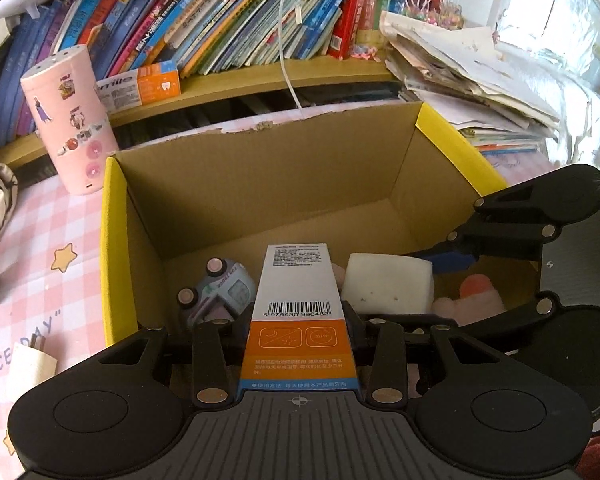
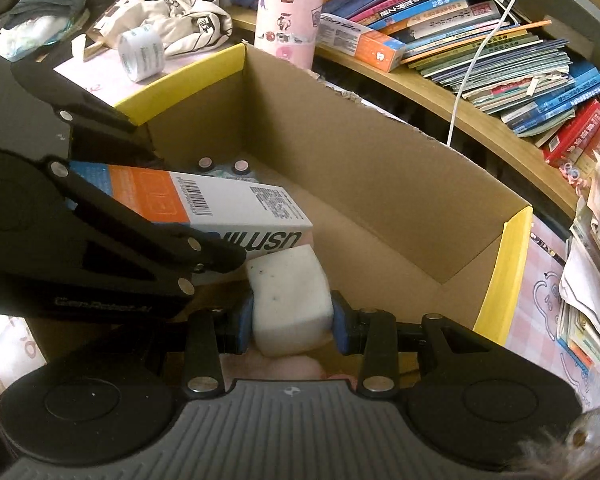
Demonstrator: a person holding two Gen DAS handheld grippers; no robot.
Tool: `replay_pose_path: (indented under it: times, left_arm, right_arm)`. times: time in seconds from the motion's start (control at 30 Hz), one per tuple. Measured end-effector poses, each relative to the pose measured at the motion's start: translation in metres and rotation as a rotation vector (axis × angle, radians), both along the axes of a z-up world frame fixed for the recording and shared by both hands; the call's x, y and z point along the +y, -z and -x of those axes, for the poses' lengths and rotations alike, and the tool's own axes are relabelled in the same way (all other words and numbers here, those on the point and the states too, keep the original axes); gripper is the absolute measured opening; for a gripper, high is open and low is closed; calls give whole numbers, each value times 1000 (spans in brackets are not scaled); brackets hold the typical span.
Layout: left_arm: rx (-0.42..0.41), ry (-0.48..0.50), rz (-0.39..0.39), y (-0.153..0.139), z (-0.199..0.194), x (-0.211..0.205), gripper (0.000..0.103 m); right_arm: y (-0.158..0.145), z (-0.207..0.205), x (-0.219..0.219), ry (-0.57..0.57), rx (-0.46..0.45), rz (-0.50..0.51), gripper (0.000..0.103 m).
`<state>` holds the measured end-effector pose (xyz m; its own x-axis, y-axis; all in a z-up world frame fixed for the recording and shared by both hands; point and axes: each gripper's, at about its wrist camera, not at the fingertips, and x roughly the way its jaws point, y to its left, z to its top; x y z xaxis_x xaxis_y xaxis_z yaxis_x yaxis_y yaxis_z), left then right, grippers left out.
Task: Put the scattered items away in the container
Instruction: 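Lower the sponge block and usmile box into the yellow box with both tools, then open both tools to release the usmile box and sponge inside the box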
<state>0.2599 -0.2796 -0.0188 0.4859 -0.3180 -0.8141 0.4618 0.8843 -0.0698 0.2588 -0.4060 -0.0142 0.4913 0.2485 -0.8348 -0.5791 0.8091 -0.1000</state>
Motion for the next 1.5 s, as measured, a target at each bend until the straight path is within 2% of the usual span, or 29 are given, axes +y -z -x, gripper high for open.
replay_pose_path:
  times: [0.4,0.5,0.63,0.73,0.8,0.87,1.07,1.27,1.5]
  left_arm:
    - [-10,-14,-2,-3,3,0,43]
    - [-32,-22,30,-9,7,3,52]
    - [-92,-33,58,-22,16,5,73]
    - [-137,-45,55,-30,23,7,75]
    - [-155,-56,58,-35,26,9,75]
    - [-177,-68,57,-39,31,12,79]
    - [-254,-132,76,-50,47,23,83]
    - [-295,-213,112,-57,58,37,87]
    - [-334,-241,100,-61,76,43,95]
  right_arm:
    - [1,0,1,-10,-2,5,37]
    - [1,0,1,-9,0,8,37]
    - [0,0,1,-3,-4,0,40]
    - [-2,1,-1,5,-14,-13,49]
    - [-4,2,-2,12,-23,-24,60]
    - [-6,4,-2,20,-34,-29,64]
    - [-10,8,-5,47,-63,-47,70]
    - [-17,18,-10,84,-102,-102,78]
    - [-32,36,-19,141,-174,-156,85]
